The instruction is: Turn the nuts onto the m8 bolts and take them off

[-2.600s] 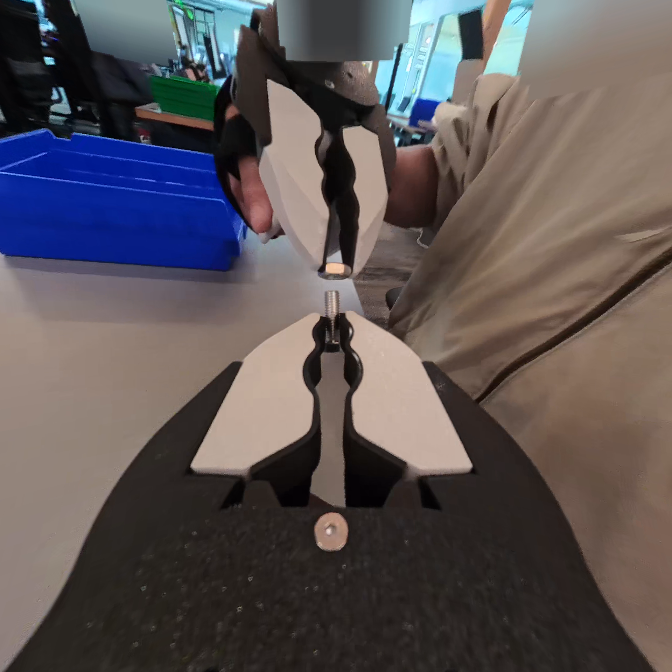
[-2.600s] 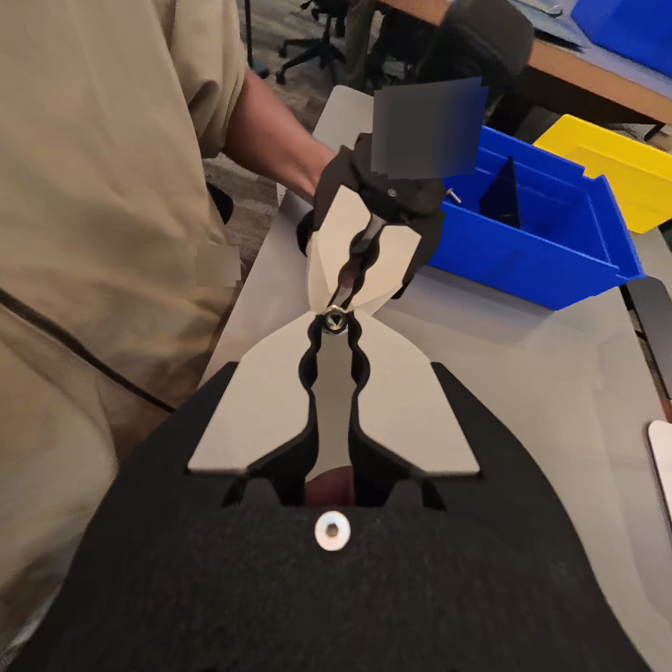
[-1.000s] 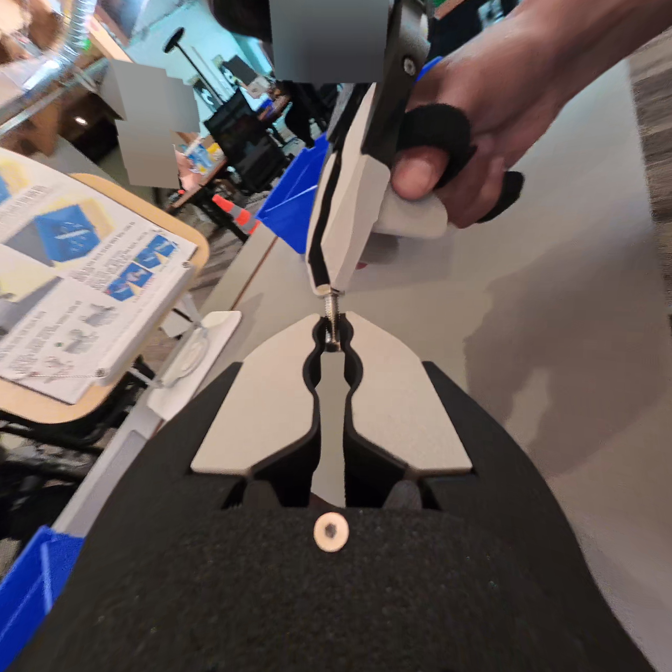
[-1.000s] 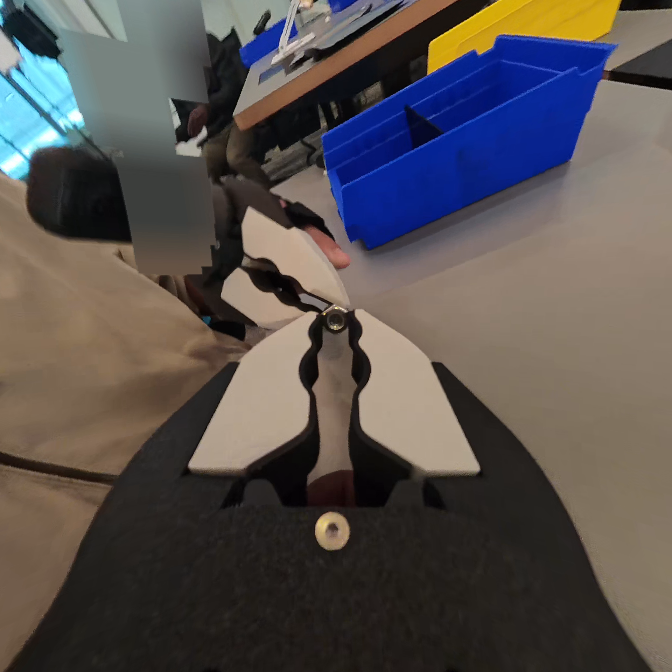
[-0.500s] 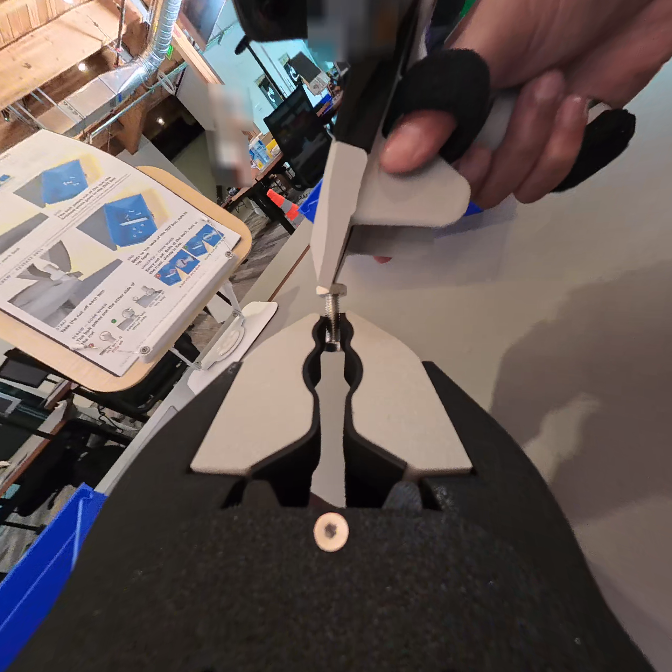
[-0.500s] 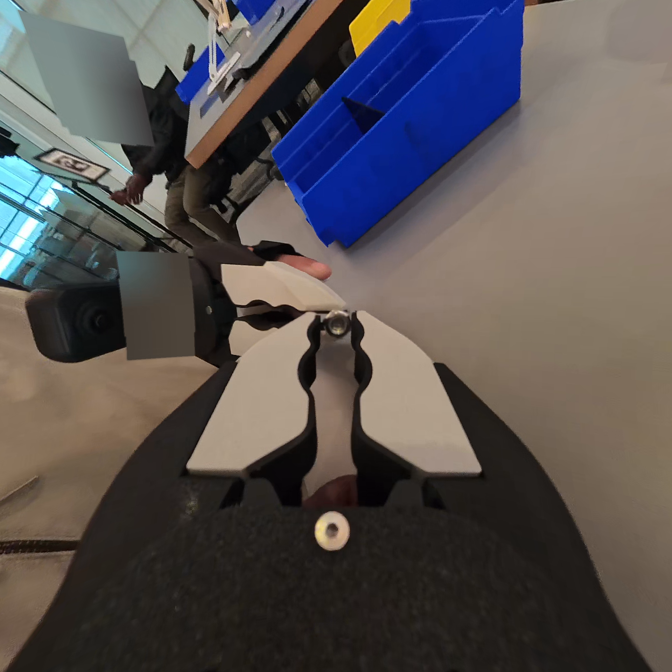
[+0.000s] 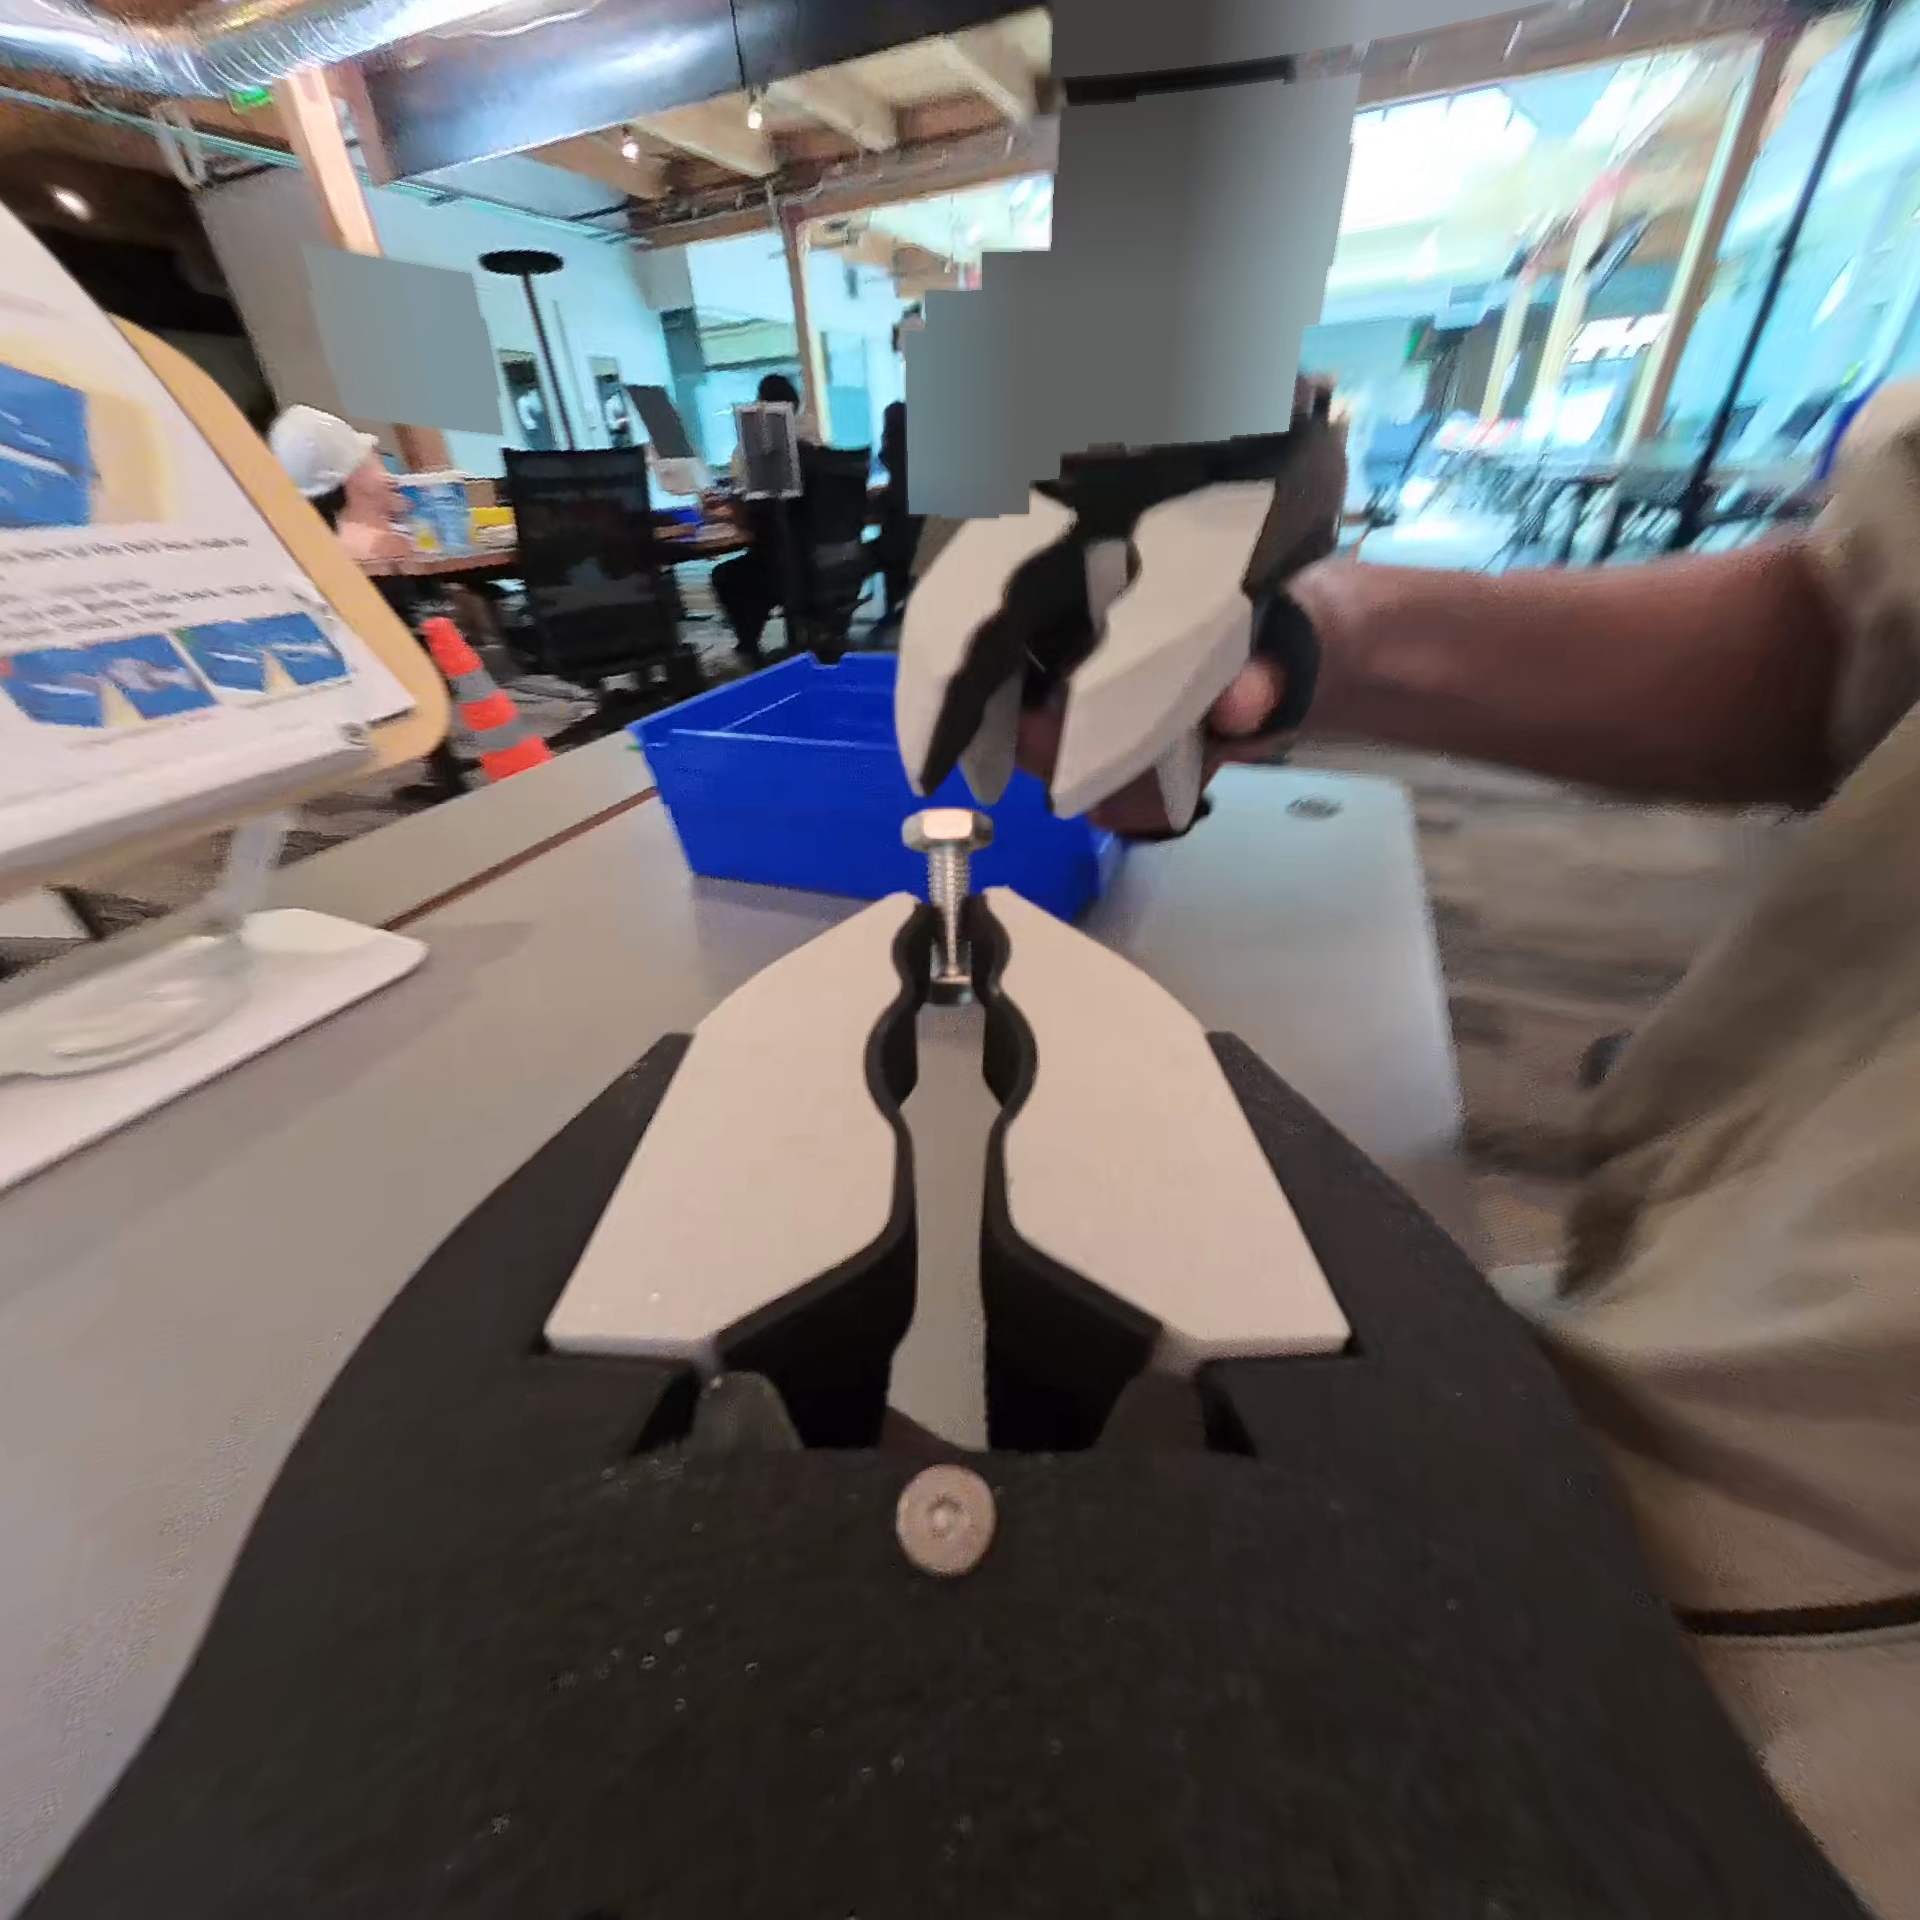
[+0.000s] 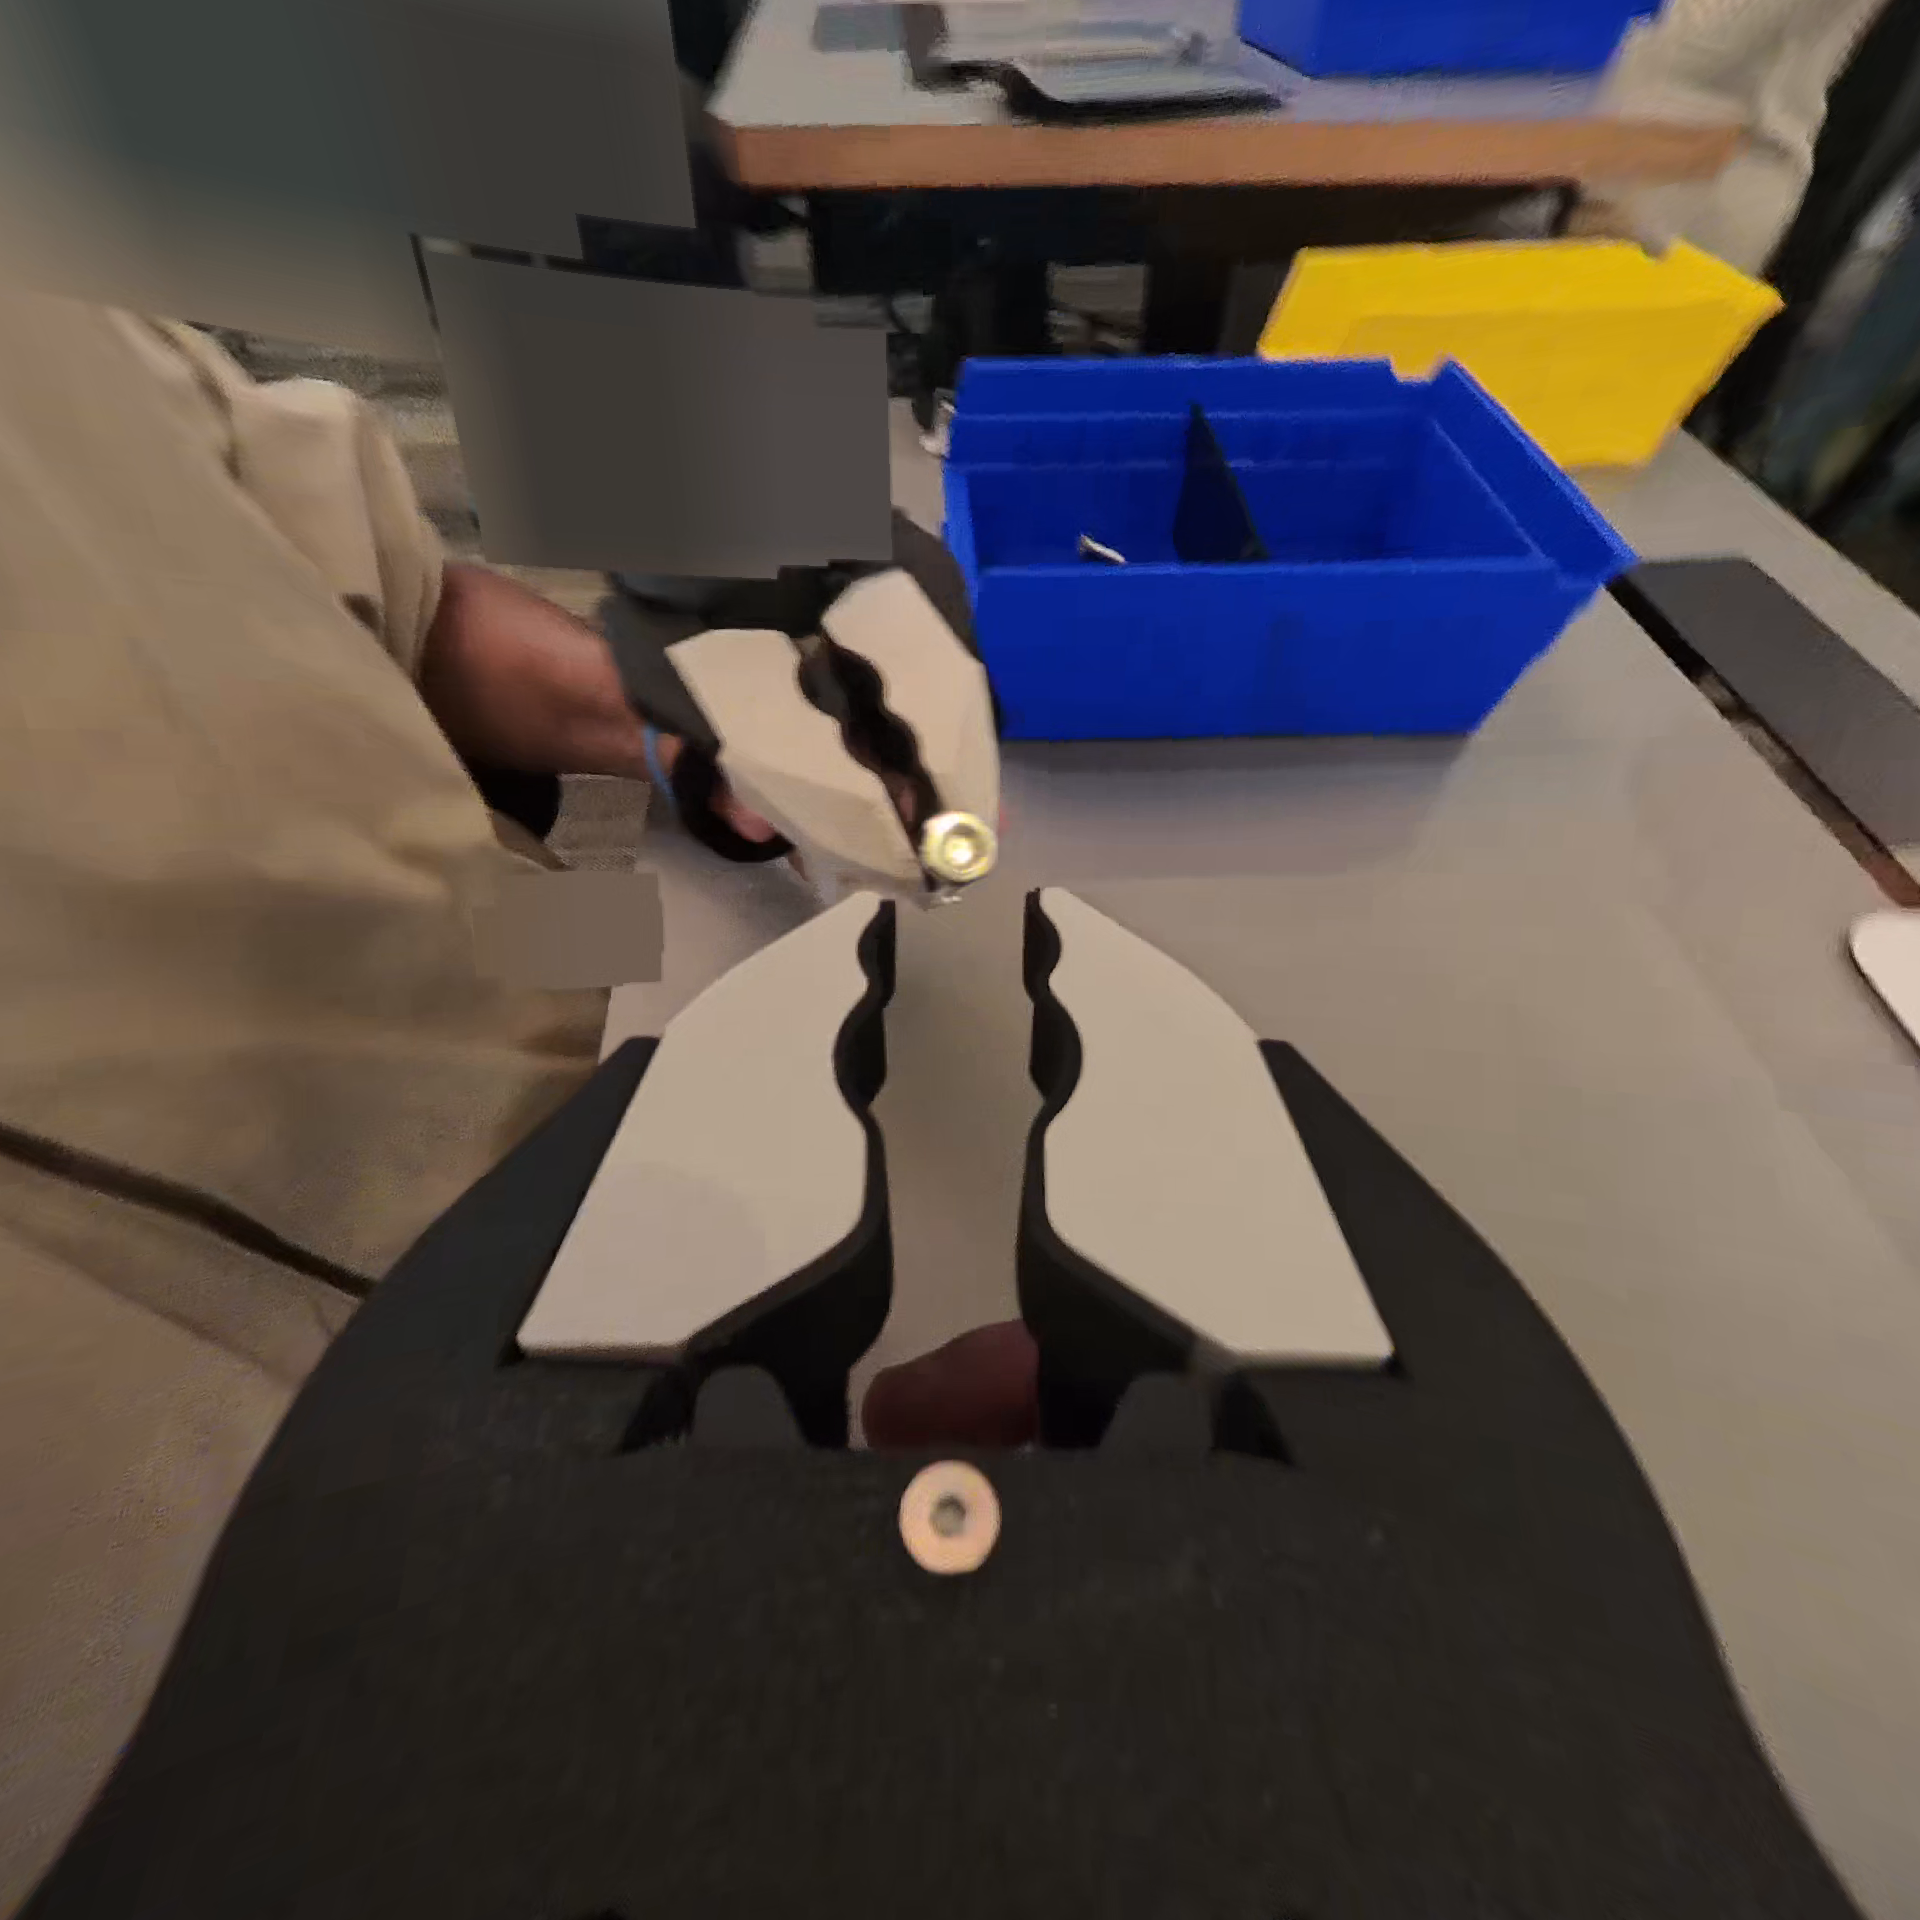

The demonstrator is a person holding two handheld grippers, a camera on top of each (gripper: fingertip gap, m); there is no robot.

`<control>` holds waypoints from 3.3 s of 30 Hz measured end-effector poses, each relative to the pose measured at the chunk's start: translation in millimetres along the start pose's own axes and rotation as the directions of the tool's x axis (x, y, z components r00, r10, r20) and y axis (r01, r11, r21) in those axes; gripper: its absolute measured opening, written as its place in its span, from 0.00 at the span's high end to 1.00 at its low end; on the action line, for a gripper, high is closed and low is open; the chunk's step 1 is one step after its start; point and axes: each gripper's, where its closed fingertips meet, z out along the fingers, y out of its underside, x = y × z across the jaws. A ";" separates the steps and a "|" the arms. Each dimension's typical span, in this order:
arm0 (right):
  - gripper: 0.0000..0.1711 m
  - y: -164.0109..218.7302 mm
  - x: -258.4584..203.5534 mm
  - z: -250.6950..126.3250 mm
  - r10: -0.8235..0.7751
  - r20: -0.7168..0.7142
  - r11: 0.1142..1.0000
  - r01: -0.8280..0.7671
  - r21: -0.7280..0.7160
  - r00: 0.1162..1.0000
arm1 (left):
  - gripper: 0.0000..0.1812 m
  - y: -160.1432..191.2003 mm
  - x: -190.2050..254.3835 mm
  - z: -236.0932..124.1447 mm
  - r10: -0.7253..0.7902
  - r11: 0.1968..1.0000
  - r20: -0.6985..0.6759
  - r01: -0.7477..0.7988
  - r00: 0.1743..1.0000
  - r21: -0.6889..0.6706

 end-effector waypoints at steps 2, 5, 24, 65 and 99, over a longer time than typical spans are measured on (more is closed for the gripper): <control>0.83 -7.5 -6.8 2.8 -0.012 0.052 0.998 0.009 0.061 0.999 | 0.96 -7.2 6.0 -4.1 -0.127 0.989 -0.113 0.134 0.985 0.059; 0.86 -18.8 -14.2 8.5 0.004 0.110 0.990 -0.020 0.142 0.994 | 0.96 -13.1 9.5 -9.1 -0.242 0.958 -0.222 0.269 0.945 0.100; 1.00 -17.4 3.6 12.3 0.300 0.042 0.895 -0.297 0.332 0.953 | 0.96 -5.4 0.7 1.7 -0.092 0.994 -0.042 0.094 0.995 0.058; 0.92 -6.3 2.1 7.6 0.491 -0.041 0.784 -0.421 0.457 0.870 | 0.96 -3.5 -3.4 7.5 0.397 0.917 0.263 -0.366 0.879 -0.159; 0.91 -14.6 -2.8 1.6 0.444 0.077 0.756 -0.419 0.504 0.893 | 0.84 -7.9 5.7 4.1 0.342 0.939 0.158 -0.330 0.926 -0.096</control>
